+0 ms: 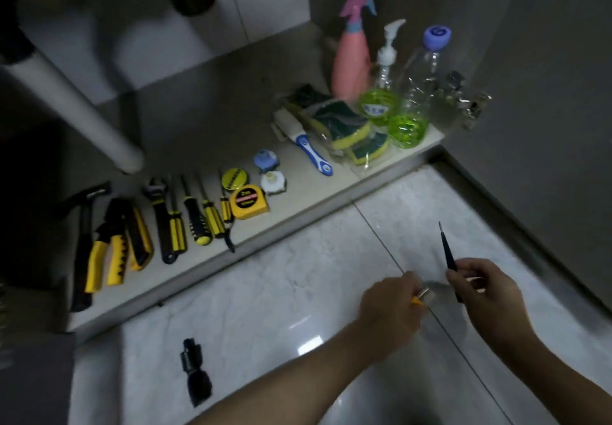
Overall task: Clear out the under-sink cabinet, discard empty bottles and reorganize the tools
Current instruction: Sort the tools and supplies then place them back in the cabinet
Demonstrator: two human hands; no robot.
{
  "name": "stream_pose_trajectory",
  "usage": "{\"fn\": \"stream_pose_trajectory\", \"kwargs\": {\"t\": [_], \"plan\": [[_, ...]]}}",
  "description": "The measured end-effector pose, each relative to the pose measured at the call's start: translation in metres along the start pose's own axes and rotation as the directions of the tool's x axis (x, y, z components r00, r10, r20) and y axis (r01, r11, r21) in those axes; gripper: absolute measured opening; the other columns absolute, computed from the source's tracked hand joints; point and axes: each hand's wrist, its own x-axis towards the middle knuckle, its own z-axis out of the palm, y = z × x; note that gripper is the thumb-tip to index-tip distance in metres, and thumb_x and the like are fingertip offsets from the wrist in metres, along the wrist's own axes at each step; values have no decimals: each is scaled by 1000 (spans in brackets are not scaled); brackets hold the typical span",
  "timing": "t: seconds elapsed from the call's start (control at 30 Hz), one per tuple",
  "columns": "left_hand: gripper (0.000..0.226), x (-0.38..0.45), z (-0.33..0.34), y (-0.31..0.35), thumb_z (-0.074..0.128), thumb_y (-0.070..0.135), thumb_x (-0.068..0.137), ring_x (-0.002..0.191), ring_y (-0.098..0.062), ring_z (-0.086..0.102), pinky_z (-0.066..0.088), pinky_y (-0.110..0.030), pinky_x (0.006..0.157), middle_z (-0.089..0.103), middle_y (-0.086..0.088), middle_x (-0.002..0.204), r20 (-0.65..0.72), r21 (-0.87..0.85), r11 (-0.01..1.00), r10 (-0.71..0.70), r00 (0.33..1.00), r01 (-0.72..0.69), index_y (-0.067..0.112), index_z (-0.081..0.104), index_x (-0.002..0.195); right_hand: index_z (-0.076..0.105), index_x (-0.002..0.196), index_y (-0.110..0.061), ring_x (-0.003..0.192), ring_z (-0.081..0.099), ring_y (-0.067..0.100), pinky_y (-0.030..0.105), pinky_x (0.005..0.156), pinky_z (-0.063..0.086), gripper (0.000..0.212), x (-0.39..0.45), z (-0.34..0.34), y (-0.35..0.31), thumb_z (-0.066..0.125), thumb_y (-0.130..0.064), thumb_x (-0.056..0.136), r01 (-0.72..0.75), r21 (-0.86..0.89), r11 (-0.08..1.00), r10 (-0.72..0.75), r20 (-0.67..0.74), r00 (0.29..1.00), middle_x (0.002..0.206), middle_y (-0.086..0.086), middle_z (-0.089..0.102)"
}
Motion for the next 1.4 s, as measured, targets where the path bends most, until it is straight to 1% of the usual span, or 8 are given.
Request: {"fn": "stream_pose_trajectory", "kwargs": {"t": [0.1,0.3,0.43,0.53,0.63,0.77,1.0,1.4], "plan": [[20,-16,-51,-8,63,38,81,64,-12,52,41,-31,56,53,11,69,-50,-113,993,-52,997,46,34,44,82,67,104,-19,74,63,13,30,64,54,11,2,14,-28,67,-13,94,74,63,995,-76,27,997,84,-1,67],[23,-39,-177,-32,68,19,90,68,-12,59,50,-36,63,59,5,77,-301,-346,933,-208,931,96,26,47,86,68,96,-17,65,56,18,35,62,48,17,9,59,-85,53,-10,98,69,227,971,-112,182,977,74,2,64],[23,-29,-260,-49,65,3,90,62,-22,70,56,-34,52,66,-9,74,-314,-770,637,-427,848,35,15,47,96,52,78,-17,57,43,16,31,53,38,8,16,100,-144,54,-16,85,-97,362,927,-21,309,951,63,-2,47],[28,-8,-312,-69,76,27,84,55,-12,58,56,-30,54,60,2,62,-214,-894,443,-553,805,66,15,58,103,55,82,-20,60,51,12,35,60,43,30,28,129,-190,66,-47,75,30,239,971,-110,330,937,61,-11,50],[30,17,-328,-90,77,35,83,67,-8,50,44,-22,53,55,6,79,-308,-715,651,-621,721,256,22,59,103,58,87,-21,73,61,14,38,69,51,42,43,159,-226,78,-54,71,233,32,972,-234,243,941,73,-10,62],[26,43,-318,-107,83,16,77,80,-10,60,46,-18,59,67,2,95,-354,-364,892,-398,846,268,18,67,97,58,108,-29,91,61,20,37,74,50,53,51,191,-238,79,-60,70,295,-194,936,-238,272,932,96,-9,64],[44,68,-296,-121,85,24,76,100,-17,64,51,-30,88,69,-2,112,-316,-186,927,-370,874,325,12,69,115,68,95,-29,86,65,23,31,64,45,37,65,195,-228,78,-56,71,301,-294,907,-254,186,949,84,-7,67],[30,103,-279,-98,86,23,75,89,-17,66,53,-31,81,71,-3,96,-362,-200,951,-295,884,235,14,72,101,68,120,-26,88,66,23,33,71,50,39,83,157,-212,74,-40,83,384,-252,888,-388,36,921,93,-1,72]]}}
